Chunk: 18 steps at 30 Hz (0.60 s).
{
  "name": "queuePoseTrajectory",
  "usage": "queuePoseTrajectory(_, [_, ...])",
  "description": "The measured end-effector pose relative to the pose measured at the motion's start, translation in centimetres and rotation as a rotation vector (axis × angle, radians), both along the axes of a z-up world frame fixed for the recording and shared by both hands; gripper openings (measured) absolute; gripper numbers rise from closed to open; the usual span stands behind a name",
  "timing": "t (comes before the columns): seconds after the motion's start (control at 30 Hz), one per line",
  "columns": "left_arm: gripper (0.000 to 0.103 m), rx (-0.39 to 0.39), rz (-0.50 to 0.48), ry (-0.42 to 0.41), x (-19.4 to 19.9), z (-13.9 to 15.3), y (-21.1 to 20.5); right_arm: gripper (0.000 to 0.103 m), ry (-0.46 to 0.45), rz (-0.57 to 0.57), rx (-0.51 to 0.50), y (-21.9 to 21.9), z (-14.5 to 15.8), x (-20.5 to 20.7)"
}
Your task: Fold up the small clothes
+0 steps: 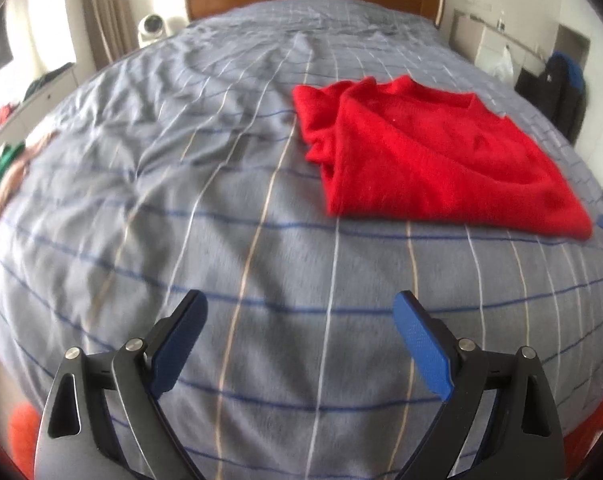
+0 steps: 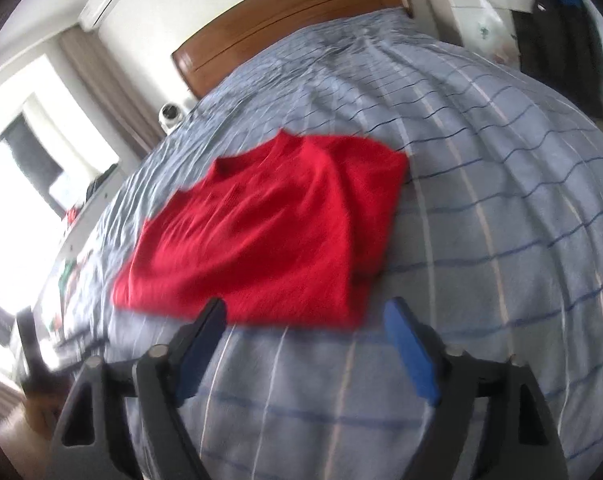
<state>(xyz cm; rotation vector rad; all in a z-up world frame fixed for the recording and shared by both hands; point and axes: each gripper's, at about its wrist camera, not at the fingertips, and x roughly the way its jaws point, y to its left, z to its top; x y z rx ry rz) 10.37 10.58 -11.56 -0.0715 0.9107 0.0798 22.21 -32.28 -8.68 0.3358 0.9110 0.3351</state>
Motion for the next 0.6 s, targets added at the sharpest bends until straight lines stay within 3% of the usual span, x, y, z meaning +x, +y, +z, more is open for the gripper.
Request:
queuePoseTrajectory(0.2, [0.095,-0.004,0.016,-0.007,-1.5,-1.3,1.5,0.086,0.116,-0.093,0.116,-2.8,-2.2,6.1])
queuePoseTrajectory(0.33, [0.096,-0.040,0.033,-0.013,-1.5,-1.5,2.5,0.086,0.164,-0.072,0.185,-1.8,-4.3,8.4])
queuePoseTrajectory(0.4, [0.096,-0.041,0.041,-0.017,-1.4,-1.4,2.9,0.062,0.175,-0.038,0.188,-0.1,-5.0,9.1])
queuePoseTrajectory(0.43, [0.096,-0.045,0.047,-0.019,-1.4,-1.4,3.2,0.018,0.201,-0.028,0.157,0.6,-5.3,9.3])
queuePoseTrajectory(0.47, [0.096,-0.052,0.059,-0.024,-1.4,-1.4,3.6,0.011,0.217,-0.036,0.100,1.5,-5.3,9.4])
queuePoseTrajectory(0.6, [0.096,-0.108,0.129,-0.053,-1.6,-1.2,6.4,0.010,0.109,0.000,0.008,5.4,-0.6,9.0])
